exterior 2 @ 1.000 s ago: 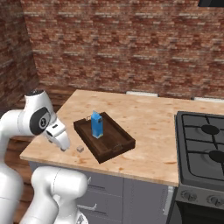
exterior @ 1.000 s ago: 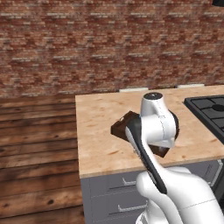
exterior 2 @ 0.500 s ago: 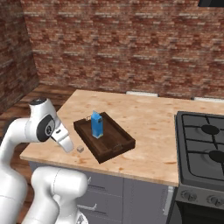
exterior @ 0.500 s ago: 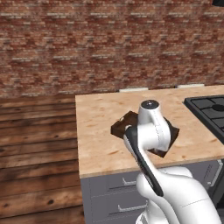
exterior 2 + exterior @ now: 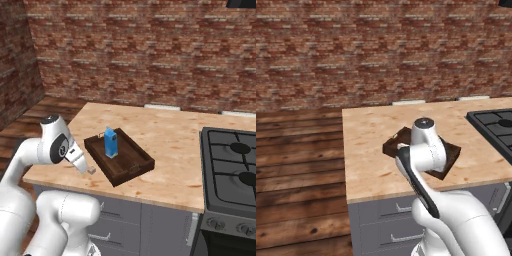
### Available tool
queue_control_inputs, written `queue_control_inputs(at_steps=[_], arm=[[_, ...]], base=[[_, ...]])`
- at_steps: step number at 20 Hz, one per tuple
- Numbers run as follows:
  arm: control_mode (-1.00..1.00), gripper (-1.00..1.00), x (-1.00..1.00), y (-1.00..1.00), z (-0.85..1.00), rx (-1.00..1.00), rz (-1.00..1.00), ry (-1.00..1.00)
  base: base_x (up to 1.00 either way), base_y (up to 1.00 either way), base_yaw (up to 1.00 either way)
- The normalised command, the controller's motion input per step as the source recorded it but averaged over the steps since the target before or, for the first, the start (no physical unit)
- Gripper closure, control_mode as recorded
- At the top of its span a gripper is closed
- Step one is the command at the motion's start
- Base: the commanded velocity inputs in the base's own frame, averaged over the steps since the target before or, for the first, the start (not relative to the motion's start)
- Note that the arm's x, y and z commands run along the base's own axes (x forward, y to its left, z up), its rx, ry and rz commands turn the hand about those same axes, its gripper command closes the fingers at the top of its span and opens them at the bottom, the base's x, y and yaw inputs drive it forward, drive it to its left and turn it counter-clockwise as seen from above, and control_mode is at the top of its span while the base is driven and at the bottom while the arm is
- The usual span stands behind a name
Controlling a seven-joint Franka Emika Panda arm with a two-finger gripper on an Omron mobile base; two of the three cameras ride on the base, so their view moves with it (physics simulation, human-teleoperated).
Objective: Take out the milk from the fridge and place it on the tray on the counter. Then take the sugar cube near the tray and place it in the tray.
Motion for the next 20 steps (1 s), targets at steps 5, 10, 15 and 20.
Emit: queue_control_inputs(at_steps=[5, 10, 15, 20], arm=[[-1.00, -1.00, 0.26, 0.00, -0.37, 0.00, 0.00, 0.00], [-1.00, -1.00, 0.13, 0.00, -0.34, 0.00, 0.00, 0.00], [-1.00, -1.00, 0.13, 0.00, -0.16, 0.00, 0.00, -0.02], [-1.00, -1.00, 0.04, 0.00, -0.18, 0.00, 0.00, 0.00]], base=[[0.00, 0.00, 0.00], [0.00, 0.00, 0.00], [0.00, 0.00, 0.00], [0.00, 0.00, 0.00]])
